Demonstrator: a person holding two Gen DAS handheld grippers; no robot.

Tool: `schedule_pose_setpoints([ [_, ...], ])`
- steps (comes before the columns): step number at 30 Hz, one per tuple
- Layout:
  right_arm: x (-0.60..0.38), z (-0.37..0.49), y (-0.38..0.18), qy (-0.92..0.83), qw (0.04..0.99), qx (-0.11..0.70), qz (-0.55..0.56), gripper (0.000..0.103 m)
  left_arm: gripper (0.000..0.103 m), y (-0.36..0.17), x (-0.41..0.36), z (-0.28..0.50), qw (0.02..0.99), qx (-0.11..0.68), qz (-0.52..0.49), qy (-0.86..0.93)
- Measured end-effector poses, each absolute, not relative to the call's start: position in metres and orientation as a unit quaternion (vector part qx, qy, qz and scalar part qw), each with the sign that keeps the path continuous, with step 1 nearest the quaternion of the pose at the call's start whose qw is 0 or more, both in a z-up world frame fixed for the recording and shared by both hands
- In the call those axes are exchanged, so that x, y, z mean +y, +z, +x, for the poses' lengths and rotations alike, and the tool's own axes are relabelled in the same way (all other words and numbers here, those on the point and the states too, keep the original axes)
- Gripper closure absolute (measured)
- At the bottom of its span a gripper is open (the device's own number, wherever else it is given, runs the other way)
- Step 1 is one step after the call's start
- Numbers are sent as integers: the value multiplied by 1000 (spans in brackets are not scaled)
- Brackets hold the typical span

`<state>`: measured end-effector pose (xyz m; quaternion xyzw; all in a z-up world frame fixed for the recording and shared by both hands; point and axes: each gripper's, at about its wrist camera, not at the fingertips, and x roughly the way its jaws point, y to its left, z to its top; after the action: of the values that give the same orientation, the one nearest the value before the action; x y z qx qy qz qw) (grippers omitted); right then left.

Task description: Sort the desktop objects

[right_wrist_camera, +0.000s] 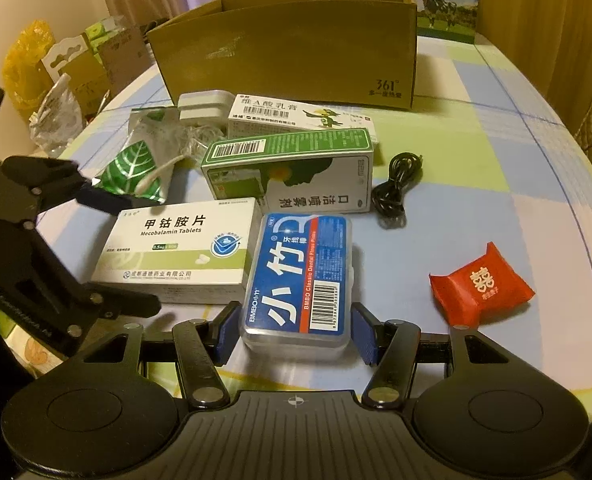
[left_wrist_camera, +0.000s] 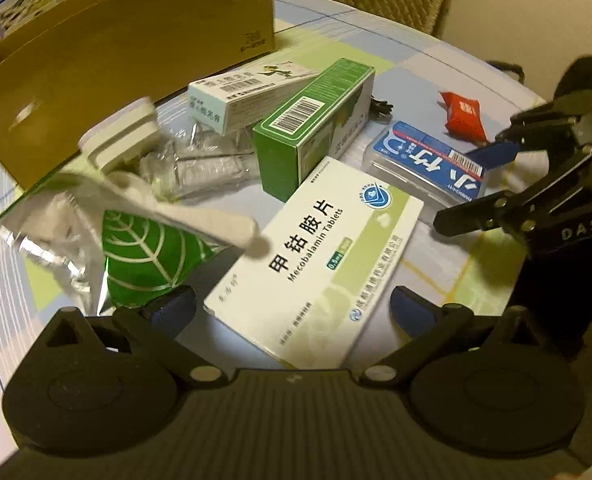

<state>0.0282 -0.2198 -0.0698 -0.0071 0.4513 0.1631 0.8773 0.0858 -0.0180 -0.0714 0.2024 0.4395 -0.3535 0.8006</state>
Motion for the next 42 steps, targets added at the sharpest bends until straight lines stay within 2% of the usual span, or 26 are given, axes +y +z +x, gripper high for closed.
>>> schedule_pose_setpoints([
  [7,-221,29,-70,161,878,450,-3,48,2,-69,-25,81,784,441,217,-379],
  [11,-222,29,-70,154,881,447,-4,48,11,-65,-26,64,786,457,207,-361],
  [15,-223,30,-69,151,883,445,-4,48,29,-58,-27,48,790,460,182,-362],
  [20,-224,29,-68,143,887,439,-7,48,31,-61,-40,43,796,453,186,-356],
  [21,-225,29,-68,141,887,439,-7,48,35,-62,-44,44,798,452,189,-351],
  [35,-225,33,-71,130,893,430,-8,47,35,-66,-41,31,831,462,149,-270],
  [37,-227,35,-71,124,895,429,-2,45,35,-66,-42,33,837,462,142,-259],
  [39,-229,39,-72,117,895,430,9,34,35,-67,-44,37,838,462,139,-254],
  [42,-233,43,-71,110,898,426,23,30,35,-68,-47,38,840,459,140,-252],
])
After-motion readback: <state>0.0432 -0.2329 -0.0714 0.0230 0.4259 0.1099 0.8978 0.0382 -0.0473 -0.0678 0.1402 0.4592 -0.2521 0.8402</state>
